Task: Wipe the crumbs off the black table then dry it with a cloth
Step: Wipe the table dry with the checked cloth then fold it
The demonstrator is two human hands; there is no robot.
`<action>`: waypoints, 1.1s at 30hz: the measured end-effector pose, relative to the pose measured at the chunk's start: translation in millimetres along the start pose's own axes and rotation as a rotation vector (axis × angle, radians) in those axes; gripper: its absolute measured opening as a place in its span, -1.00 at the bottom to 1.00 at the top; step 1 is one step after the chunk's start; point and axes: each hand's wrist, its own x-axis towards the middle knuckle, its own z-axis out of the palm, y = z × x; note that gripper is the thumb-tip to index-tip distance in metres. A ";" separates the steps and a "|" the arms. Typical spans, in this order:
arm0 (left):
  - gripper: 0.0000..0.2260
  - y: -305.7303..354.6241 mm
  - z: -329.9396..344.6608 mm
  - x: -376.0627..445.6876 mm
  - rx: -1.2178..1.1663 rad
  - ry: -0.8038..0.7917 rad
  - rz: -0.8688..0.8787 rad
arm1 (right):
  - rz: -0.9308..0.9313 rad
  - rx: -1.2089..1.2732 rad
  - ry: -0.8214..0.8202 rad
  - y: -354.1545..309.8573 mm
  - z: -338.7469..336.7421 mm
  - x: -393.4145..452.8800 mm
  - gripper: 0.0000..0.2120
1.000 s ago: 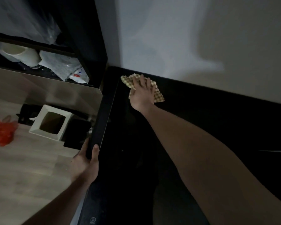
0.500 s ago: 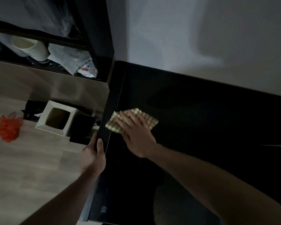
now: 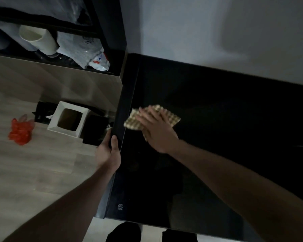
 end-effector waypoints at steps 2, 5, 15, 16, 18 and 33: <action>-0.58 -2.5 1.4 1.3 -0.027 -0.006 0.002 | 0.099 0.055 0.036 -0.2 -6.8 26.1 -0.43; -0.57 -6.5 1.8 3.9 -0.054 -0.005 0.027 | 0.140 0.049 0.084 -13.1 -0.4 29.0 -0.41; -0.58 1.1 -2.2 -2.8 -0.051 0.010 0.035 | -0.193 0.136 -0.081 -98.2 73.2 -162.7 -0.42; -0.59 1.8 -3.0 -4.1 -0.044 0.012 0.039 | -0.239 0.132 -0.123 -106.5 81.7 -183.7 -0.42; -0.59 2.9 -3.6 -5.9 -0.028 0.028 0.045 | -0.288 0.192 -0.220 -114.3 86.9 -208.9 -0.44; -0.60 6.5 -0.3 -3.5 0.104 0.056 0.011 | 0.412 0.356 0.414 96.8 -62.0 -6.1 -0.48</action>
